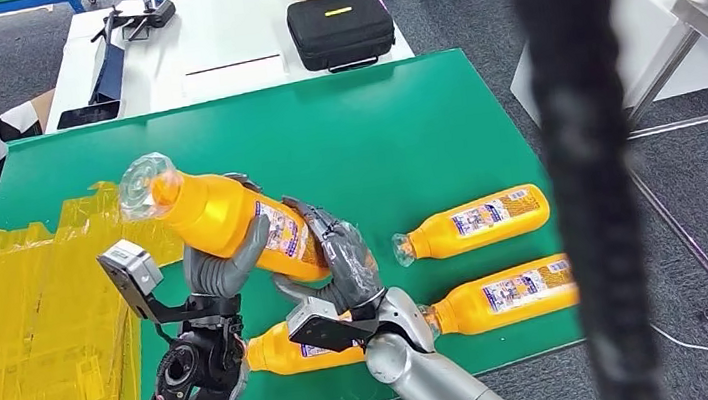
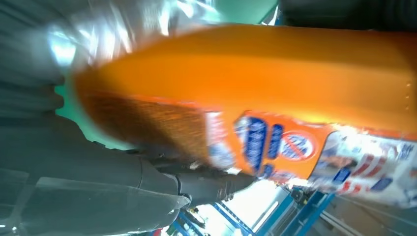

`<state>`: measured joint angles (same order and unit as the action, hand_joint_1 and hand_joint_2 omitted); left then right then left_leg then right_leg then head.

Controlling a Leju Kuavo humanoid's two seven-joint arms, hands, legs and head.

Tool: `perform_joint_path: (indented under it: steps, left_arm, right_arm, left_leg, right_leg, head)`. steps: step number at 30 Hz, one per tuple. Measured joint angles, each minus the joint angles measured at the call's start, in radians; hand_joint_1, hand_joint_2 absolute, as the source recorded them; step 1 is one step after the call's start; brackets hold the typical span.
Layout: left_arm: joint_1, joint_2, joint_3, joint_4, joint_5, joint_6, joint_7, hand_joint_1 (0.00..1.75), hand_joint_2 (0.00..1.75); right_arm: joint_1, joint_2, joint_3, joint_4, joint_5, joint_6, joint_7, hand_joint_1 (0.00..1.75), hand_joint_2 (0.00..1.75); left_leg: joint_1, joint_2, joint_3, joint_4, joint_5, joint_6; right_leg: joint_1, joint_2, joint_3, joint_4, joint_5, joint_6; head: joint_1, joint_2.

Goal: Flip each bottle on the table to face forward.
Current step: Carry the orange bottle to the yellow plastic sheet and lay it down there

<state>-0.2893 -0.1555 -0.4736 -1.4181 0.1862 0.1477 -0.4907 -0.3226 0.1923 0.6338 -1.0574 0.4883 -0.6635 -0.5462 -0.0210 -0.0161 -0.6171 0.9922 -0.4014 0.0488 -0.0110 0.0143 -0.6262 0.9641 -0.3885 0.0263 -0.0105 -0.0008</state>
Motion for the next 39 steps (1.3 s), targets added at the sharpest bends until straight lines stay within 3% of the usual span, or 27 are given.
perform_joint_path:
  steps: [2, 4, 7, 9, 12, 14, 16, 18, 19, 21, 24, 30, 34, 39]
  left_arm:
    - [-0.003, 0.001, 0.0, -0.011, -0.051, 0.054, -0.018, 1.75, 1.75]
    - [-0.006, 0.005, 0.0, -0.019, -0.206, 0.189, -0.043, 1.75, 1.75]
    - [-0.012, 0.012, 0.011, -0.021, -0.68, 0.458, -0.031, 1.75, 1.75]
    - [-0.01, 0.007, 0.046, -0.021, -1.046, 0.531, 0.002, 1.75, 1.75]
    - [0.002, -0.013, 0.127, -0.025, -1.52, 0.546, 0.104, 1.75, 1.75]
    - [-0.01, 0.011, 0.146, -0.016, -1.689, 0.548, 0.276, 1.75, 1.75]
    - [-0.062, 0.079, 0.1, 0.022, -1.737, 0.547, 0.533, 1.75, 1.75]
    - [-0.14, 0.162, -0.005, 0.082, -1.748, 0.528, 0.79, 1.75, 1.75]
    - [-0.181, 0.2, -0.073, 0.116, -1.75, 0.502, 0.884, 1.75, 1.75]
    - [-0.253, 0.261, -0.218, 0.186, -1.752, 0.428, 0.977, 1.75, 1.75]
    - [-0.302, 0.312, -0.357, 0.317, -1.754, 0.364, 0.945, 1.75, 1.75]
    - [-0.339, 0.353, -0.421, 0.501, -1.752, 0.358, 0.9, 1.75, 1.75]
    - [-0.345, 0.359, -0.415, 0.575, -1.753, 0.318, 0.866, 1.75, 1.75]
    - [-0.343, 0.355, -0.324, 0.684, -1.752, 0.279, 0.833, 1.75, 1.75]
  right_arm:
    - [0.016, -0.008, -0.004, -0.033, 0.001, -0.007, 0.01, 0.0, 1.75]
    - [0.036, -0.02, -0.012, -0.081, 0.012, -0.006, 0.037, 0.0, 1.75]
    - [0.073, -0.042, -0.025, -0.165, 0.04, 0.013, 0.085, 0.0, 1.75]
    - [0.098, -0.057, -0.032, -0.217, 0.055, 0.034, 0.112, 0.0, 1.75]
    - [0.136, -0.081, -0.045, -0.293, 0.067, 0.051, 0.14, 0.0, 1.75]
    - [0.159, -0.1, -0.057, -0.341, 0.072, 0.056, 0.155, 0.0, 1.75]
    - [0.178, -0.117, -0.07, -0.382, 0.078, 0.065, 0.17, 0.0, 1.75]
    - [0.196, -0.131, -0.082, -0.417, 0.093, 0.081, 0.184, 0.0, 1.75]
    - [0.203, -0.137, -0.087, -0.432, 0.104, 0.092, 0.192, 0.0, 1.75]
    - [0.215, -0.145, -0.096, -0.455, 0.133, 0.127, 0.213, 0.0, 1.75]
    - [0.231, -0.15, -0.111, -0.486, 0.175, 0.192, 0.238, 0.0, 1.75]
    - [0.254, -0.158, -0.14, -0.52, 0.197, 0.228, 0.25, 0.0, 1.75]
    - [0.262, -0.163, -0.152, -0.531, 0.206, 0.238, 0.251, 0.0, 1.75]
    - [0.289, -0.172, -0.179, -0.55, 0.205, 0.249, 0.251, 0.0, 1.75]
  left_leg:
    - [0.0, 0.0, 0.0, 0.0, 0.0, 0.0]
    - [0.0, 0.0, 0.0, 0.0, 0.0, 0.0]
    - [0.0, 0.0, 0.0, 0.0, 0.0, 0.0]
    - [0.0, 0.0, 0.0, 0.0, 0.0, 0.0]
    - [0.0, 0.0, 0.0, 0.0, 0.0, 0.0]
    - [0.0, 0.001, 0.0, 0.0, 0.0, 0.0]
    - [0.0, 0.001, 0.0, 0.0, 0.0, 0.0]
    - [0.001, 0.0, 0.0, 0.0, 0.002, -0.001]
    - [0.001, -0.001, -0.001, 0.0, 0.003, -0.002]
    - [0.002, -0.003, -0.001, 0.0, 0.004, -0.003]
    - [0.002, 0.002, 0.0, 0.0, 0.004, -0.003]
    - [0.001, 0.004, -0.002, 0.0, 0.004, -0.003]
    - [0.001, 0.003, -0.002, 0.0, 0.004, -0.003]
    - [0.001, 0.004, -0.002, 0.0, 0.004, -0.003]
  right_leg:
    - [0.0, 0.0, 0.0, 0.0, 0.0, 0.0]
    - [0.0, 0.0, 0.0, 0.0, 0.0, 0.0]
    - [0.0, 0.0, 0.0, 0.0, 0.0, 0.0]
    - [0.0, 0.0, 0.0, 0.0, 0.0, 0.0]
    - [0.0, 0.0, 0.0, 0.0, 0.0, 0.0]
    - [0.0, 0.0, -0.001, 0.0, 0.0, 0.0]
    - [0.0, 0.0, -0.002, 0.0, 0.001, -0.001]
    - [0.001, 0.0, -0.002, 0.0, 0.002, -0.002]
    - [0.001, -0.001, -0.002, 0.0, 0.002, -0.003]
    - [0.001, -0.002, 0.0, 0.0, 0.002, -0.003]
    - [0.001, 0.001, -0.001, 0.001, 0.003, -0.003]
    - [0.001, 0.003, -0.003, 0.0, 0.004, -0.005]
    - [0.001, 0.002, -0.003, 0.0, 0.004, -0.005]
    - [0.001, 0.002, -0.003, 0.0, 0.004, -0.005]
  head:
    - [0.0, 0.0]
    - [0.0, 0.0]
    - [0.0, 0.0]
    - [0.0, 0.0]
    - [0.0, 0.0]
    - [0.0, 0.0]
    - [0.0, 0.0]
    - [-0.001, 0.0]
    - [-0.001, 0.0]
    - [0.0, 0.0]
    - [0.0, 0.0]
    - [0.0, 0.0]
    - [0.0, 0.0]
    - [0.0, 0.0]
